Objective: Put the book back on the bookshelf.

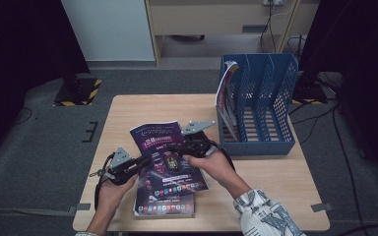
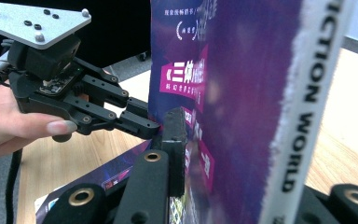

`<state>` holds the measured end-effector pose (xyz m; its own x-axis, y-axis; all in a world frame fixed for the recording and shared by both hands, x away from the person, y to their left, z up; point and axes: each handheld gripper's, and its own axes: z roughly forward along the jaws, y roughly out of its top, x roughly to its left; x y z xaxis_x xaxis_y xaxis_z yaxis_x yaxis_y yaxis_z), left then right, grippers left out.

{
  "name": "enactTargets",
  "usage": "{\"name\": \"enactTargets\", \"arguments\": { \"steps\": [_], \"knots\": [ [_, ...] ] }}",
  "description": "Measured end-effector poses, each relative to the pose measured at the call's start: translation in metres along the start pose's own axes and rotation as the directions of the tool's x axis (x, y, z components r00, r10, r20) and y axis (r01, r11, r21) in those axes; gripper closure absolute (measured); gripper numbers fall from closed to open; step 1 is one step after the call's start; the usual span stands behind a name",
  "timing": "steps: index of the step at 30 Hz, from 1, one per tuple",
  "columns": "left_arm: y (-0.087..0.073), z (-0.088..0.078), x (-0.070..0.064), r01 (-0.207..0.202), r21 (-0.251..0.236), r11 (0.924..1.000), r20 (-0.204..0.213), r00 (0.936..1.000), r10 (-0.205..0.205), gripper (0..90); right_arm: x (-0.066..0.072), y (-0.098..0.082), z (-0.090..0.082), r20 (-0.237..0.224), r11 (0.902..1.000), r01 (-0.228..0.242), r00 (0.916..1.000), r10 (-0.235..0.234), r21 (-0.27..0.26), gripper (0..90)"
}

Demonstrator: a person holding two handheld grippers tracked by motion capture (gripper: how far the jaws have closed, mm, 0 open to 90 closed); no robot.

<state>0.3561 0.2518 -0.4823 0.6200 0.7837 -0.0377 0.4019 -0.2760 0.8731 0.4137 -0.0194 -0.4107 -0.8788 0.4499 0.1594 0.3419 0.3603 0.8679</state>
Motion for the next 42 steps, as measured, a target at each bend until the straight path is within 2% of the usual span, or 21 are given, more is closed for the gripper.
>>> {"name": "enactTargets", "arguments": {
  "steps": [8, 28, 32, 42],
  "knots": [
    [0.0006, -0.0007, -0.0006, -0.008, -0.002, 1.0, 0.0, 1.0, 0.008, 77.8, 0.0, -0.0003, 0.0025, -0.008, 0.9998, 0.0, 1.0, 0.0, 0.019, 76.0],
    [0.0008, -0.0009, -0.0012, -0.011, -0.005, 0.9999, -0.002, 0.9999, 0.011, 77.7, -0.0016, -0.0009, 0.0037, -0.012, 0.9996, -0.008, 0.9999, 0.008, 0.028, 76.1],
    [0.0011, -0.0012, -0.0018, -0.013, -0.013, 0.9998, -0.003, 0.9999, 0.013, 77.6, -0.0025, -0.0005, 0.0025, -0.01, 0.9995, -0.018, 0.9998, 0.018, 0.027, 82.1],
    [0.0009, -0.001, -0.0018, -0.014, -0.016, 0.9998, -0.005, 0.9999, 0.014, 76.9, -0.002, -0.0006, 0.0014, 0.0, 0.9994, -0.025, 0.9997, 0.025, 0.025, 82.7]
  ]
}}
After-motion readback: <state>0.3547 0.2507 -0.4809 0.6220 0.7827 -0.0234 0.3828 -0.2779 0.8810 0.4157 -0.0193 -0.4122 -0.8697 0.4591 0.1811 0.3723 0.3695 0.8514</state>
